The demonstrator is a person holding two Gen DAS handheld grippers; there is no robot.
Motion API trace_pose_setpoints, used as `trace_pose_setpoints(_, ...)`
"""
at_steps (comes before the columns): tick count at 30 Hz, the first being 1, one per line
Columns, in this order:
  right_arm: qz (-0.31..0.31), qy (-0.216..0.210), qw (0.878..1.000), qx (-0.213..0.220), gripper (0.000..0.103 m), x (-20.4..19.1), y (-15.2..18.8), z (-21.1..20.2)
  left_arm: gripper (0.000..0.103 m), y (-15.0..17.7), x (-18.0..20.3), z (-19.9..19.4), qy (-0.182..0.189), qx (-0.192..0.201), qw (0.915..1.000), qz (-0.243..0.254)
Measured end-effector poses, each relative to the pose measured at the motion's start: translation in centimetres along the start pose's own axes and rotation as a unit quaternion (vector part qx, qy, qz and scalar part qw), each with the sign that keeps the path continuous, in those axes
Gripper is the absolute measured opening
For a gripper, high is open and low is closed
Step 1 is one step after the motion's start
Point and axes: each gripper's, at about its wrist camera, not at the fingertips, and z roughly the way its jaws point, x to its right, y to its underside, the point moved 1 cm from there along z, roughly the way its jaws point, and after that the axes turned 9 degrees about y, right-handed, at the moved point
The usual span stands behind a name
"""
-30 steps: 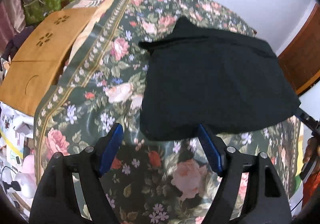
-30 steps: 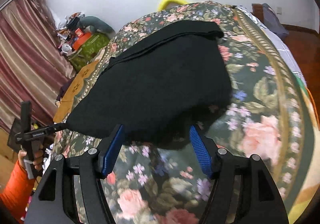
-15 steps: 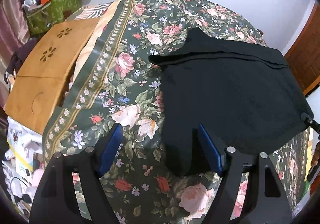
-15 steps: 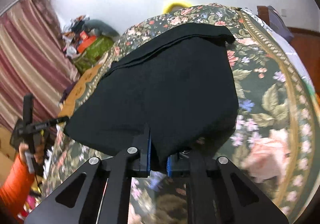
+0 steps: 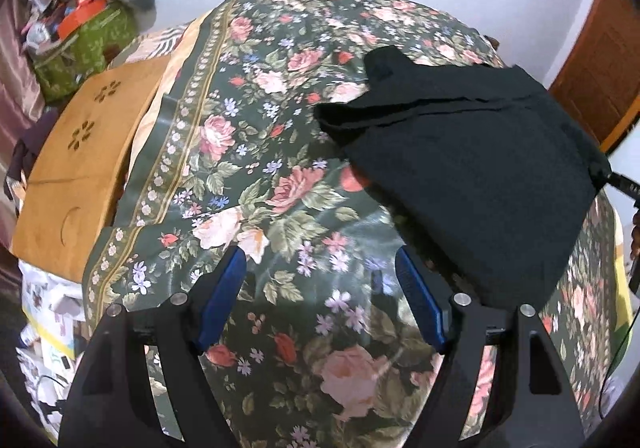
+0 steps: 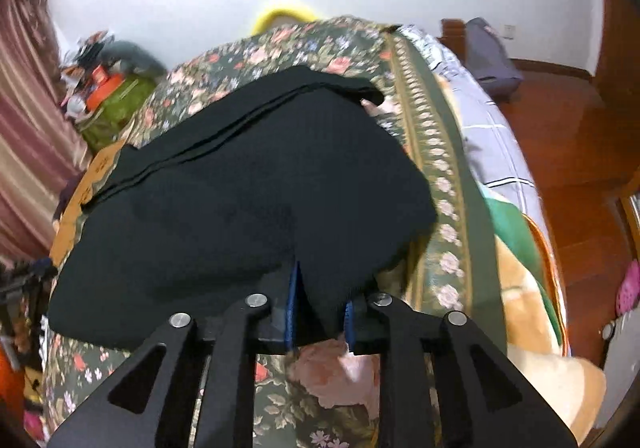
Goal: Fold small clothes
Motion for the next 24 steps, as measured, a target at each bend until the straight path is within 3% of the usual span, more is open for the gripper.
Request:
trace_pose_setpoints(2,-0.009,0.011,1.0,0.006,0.051,-0.5,0.9,-1.3,0.076,0.3,0.6,-0.4,-0.007,0.003,0.9999,0.011)
trace_pose_setpoints(5,-0.024,-0.002,1.0,0.019,0.059,-1.8,2.6,-3.4,0.076,1.0,1.0,-1.1,-0.012,0.007,0.9997,0.019)
trace_pose_setpoints(10,-0.032,-0.087,0.996,-0.017,0.059,-6.4,5.1,-3.9,0.076,2.6,1.1,-2.5,-0.009,0.015,0.9997,0.014)
trace_pose_setpoints(14,-0.029,-0.166,0.985,-0.036,0.059,-11.4,6.2,-3.1,0.076,3.9,0.8,-3.9,-0.009,0.021,0.9997,0.011)
trace_pose_setpoints(20,0.013,-0.204,0.974,-0.095,0.062,-16.2,6.7,0.5,0.076,5.3,0.2,-6.7,-0.022,0.05,0.9982,0.024)
trace_pose_setpoints(24,0.045,-0.175,0.982,-0.059,0.062,-17.4,6.2,1.3,0.076,5.9,-0.4,-7.8,-0.017,0.064,0.9976,0.019)
